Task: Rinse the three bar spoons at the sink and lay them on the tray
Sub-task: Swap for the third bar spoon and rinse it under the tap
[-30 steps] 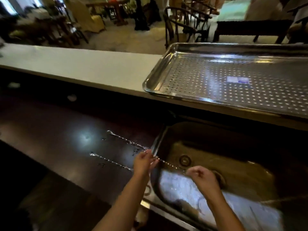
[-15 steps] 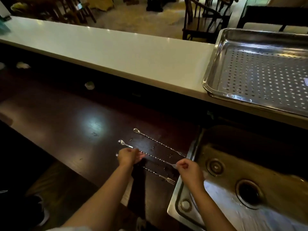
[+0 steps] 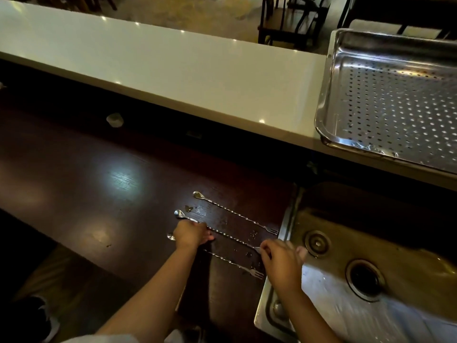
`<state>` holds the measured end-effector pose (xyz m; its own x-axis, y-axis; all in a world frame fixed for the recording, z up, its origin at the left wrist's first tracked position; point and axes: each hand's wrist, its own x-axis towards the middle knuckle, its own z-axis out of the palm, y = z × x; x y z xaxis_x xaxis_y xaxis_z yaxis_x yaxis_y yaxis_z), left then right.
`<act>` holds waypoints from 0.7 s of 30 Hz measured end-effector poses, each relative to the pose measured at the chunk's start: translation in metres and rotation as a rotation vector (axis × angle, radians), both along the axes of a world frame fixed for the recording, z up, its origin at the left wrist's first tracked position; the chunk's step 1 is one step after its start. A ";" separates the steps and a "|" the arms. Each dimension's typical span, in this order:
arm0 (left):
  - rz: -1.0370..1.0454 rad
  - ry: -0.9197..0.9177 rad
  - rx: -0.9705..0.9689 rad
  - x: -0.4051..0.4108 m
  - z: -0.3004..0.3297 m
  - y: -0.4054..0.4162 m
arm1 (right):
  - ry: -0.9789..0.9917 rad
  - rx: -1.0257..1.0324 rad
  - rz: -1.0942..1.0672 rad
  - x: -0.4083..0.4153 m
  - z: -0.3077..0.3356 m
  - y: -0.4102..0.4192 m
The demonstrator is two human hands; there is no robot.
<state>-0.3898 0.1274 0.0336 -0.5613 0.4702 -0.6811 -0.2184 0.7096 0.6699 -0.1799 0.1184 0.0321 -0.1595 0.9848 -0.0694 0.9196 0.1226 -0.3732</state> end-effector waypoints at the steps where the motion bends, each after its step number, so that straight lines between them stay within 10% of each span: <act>1: -0.014 0.014 -0.005 0.000 0.000 0.000 | -0.011 0.009 0.010 0.000 0.001 0.000; 14: -0.057 0.127 -0.007 -0.002 0.003 0.001 | 0.000 0.154 0.001 -0.011 0.002 0.016; 21: 0.195 -0.453 0.144 0.022 0.021 -0.003 | -0.147 0.052 0.115 -0.028 -0.001 0.054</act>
